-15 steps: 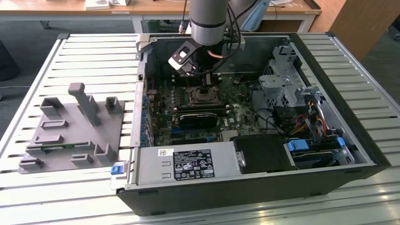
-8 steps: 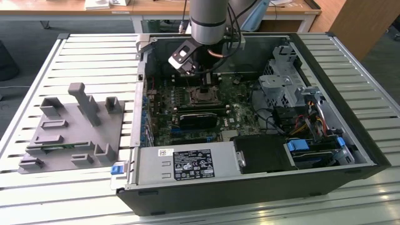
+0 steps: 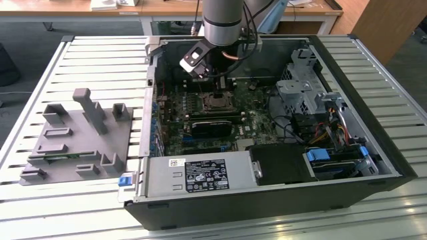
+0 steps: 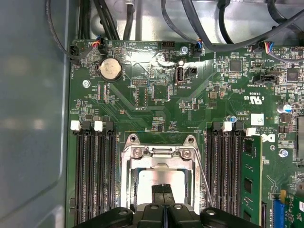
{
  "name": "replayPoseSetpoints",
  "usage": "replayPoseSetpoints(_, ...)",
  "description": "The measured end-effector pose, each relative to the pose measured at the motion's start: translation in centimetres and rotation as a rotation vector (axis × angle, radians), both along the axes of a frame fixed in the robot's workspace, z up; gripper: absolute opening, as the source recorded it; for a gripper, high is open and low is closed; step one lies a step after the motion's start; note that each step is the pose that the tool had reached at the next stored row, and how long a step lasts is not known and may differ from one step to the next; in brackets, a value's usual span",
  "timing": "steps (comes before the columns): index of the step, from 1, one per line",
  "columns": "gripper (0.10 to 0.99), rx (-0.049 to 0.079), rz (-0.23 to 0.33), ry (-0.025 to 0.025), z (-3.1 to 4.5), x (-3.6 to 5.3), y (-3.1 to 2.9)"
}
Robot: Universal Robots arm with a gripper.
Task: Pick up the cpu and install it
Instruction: 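Install the first cpu locking lever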
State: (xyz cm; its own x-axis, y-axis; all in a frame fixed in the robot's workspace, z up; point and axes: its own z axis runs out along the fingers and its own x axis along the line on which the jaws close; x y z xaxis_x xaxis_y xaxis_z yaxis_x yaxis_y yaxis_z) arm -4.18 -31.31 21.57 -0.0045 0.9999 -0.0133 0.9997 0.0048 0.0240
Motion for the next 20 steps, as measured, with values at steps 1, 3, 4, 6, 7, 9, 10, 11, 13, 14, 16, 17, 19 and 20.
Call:
replayPoseSetpoints(1, 0.106, 0.000, 0.000, 0.0000, 0.02, 0.00, 0.00)
replayPoseSetpoints(3, 0.106, 0.000, 0.000, 0.0000, 0.12, 0.00, 0.00)
replayPoseSetpoints(4, 0.106, 0.000, 0.000, 0.0001, 0.19, 0.00, 0.00)
replayPoseSetpoints(6, 0.106, 0.000, 0.000, 0.0001, 0.22, 0.00, 0.00)
replayPoseSetpoints(7, 0.106, 0.000, 0.000, 0.0001, 0.25, 0.00, 0.00)
replayPoseSetpoints(9, 0.106, 0.000, 0.000, 0.0001, 0.31, 0.00, 0.00)
replayPoseSetpoints(10, 0.106, 0.000, 0.000, 0.0001, 0.34, 0.00, 0.00)
replayPoseSetpoints(11, 0.106, 0.000, 0.000, 0.0001, 0.37, 0.00, 0.00)
replayPoseSetpoints(13, 0.106, 0.000, 0.000, 0.0001, 0.44, 0.00, 0.00)
replayPoseSetpoints(14, 0.106, 0.000, 0.000, 0.0000, 0.47, 0.00, 0.00)
replayPoseSetpoints(16, 0.106, 0.000, 0.000, 0.0001, 0.56, 0.00, 0.00)
replayPoseSetpoints(17, 0.106, 0.000, 0.000, 0.0000, 0.62, 0.00, 0.00)
replayPoseSetpoints(19, 0.106, 0.000, 0.000, 0.0000, 0.75, 0.00, 0.00)
replayPoseSetpoints(20, 0.106, 0.000, 0.000, 0.0000, 0.81, 0.00, 0.00)
